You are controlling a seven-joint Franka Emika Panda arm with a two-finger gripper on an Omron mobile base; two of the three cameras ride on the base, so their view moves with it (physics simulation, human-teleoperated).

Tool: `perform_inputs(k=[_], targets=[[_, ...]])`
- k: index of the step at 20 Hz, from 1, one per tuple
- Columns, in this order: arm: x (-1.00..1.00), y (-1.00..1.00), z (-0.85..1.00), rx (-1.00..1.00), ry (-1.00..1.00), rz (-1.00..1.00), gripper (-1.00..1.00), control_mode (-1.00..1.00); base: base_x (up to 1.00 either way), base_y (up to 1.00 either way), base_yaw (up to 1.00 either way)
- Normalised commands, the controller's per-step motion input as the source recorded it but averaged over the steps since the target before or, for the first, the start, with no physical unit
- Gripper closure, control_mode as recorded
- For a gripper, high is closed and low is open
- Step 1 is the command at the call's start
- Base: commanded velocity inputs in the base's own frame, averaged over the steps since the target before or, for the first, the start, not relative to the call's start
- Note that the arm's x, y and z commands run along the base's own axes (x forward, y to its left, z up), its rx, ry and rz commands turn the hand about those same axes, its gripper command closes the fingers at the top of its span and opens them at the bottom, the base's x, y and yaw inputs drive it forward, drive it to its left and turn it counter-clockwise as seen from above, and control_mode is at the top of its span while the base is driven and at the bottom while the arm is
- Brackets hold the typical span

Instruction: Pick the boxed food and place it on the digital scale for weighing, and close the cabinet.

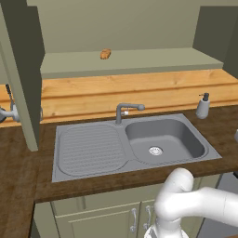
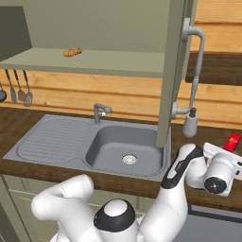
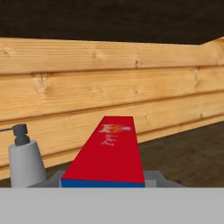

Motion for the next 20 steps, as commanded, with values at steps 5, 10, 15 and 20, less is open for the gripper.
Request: perform_inputs(k=[5,10,15,20], targets=[[0.03,0.0,-0.1,0.0,0.0,0.0,1.0,-1.0,0.0,0.0,0.0],[-0.03,0.0,-0.08,0.0,0.0,0.0,1.0,-1.0,0.0,0.0,0.0],[-0.02,-0.02,0.0,0.0,0.0,0.0,1.0,-1.0,0.0,0.0,0.0],[-0.23,-0.02,0.0,0.0,0.03,0.0,1.0,-1.0,0.0,0.0,0.0]])
